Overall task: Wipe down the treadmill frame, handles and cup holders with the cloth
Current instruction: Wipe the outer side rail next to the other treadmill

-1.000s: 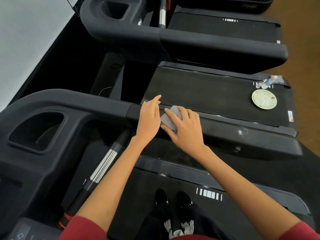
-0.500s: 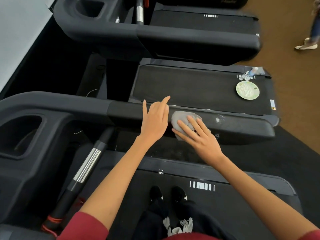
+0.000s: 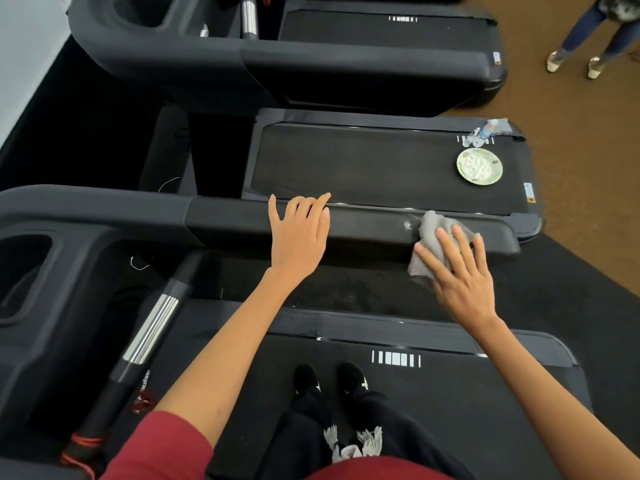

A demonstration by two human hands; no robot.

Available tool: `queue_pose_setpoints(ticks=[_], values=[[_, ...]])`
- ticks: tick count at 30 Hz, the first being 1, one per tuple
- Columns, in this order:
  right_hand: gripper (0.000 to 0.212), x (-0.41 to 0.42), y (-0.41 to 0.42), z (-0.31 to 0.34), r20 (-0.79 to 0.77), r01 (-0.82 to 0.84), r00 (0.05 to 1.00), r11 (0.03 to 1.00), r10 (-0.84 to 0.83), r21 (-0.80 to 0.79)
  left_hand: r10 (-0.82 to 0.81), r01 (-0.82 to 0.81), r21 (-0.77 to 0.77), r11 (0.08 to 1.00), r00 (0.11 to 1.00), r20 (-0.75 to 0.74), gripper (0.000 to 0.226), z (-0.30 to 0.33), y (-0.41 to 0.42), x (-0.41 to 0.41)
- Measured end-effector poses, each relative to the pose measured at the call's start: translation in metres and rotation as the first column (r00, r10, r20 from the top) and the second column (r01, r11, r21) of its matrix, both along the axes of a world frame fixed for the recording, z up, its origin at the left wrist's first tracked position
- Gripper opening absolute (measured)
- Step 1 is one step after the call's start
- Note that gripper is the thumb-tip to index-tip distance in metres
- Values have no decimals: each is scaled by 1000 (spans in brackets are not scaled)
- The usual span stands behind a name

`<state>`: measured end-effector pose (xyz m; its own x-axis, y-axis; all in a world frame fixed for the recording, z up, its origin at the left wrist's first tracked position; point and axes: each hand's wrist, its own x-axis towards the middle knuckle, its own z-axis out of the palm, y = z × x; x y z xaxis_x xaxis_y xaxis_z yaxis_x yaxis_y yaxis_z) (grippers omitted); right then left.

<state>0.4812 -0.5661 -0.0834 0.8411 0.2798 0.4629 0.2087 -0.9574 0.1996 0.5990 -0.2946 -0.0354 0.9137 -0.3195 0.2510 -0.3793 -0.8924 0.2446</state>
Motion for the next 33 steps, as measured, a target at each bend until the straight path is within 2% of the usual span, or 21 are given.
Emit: queue_pose_setpoints(ticks=[5,11,19,23,27,28,31,33], values=[[45,14,9,19,36,157,984,938,-177,308,19,-19,4,1000,1000,7,46,-2,-1,0],[30,46,40,35,37,256,951,851,-306,459,31,-32,24,999,999,13,46,-3,-3,0],[33,83,72,50,-187,348,937,830,-294,436,42,-42,44,998,999,2,48,-1,-4,0],[35,99,90,59,-250,313,943,842,-220,440,38,-39,40,998,999,6,49,1,-3,0],[58,114,120,59,-404,283,901,922,-161,265,38,-38,-28,999,999,-15,49,3,-2,-3],[57,115,127,60,-418,278,896,922,-148,270,52,-52,-50,997,999,-12,48,4,-1,-3],[31,106,137,62,-265,169,962,908,-66,384,104,-103,-61,993,994,18,44,3,4,-1],[32,93,133,56,-236,84,972,924,7,373,116,-116,-37,993,993,15,44,2,4,0]])
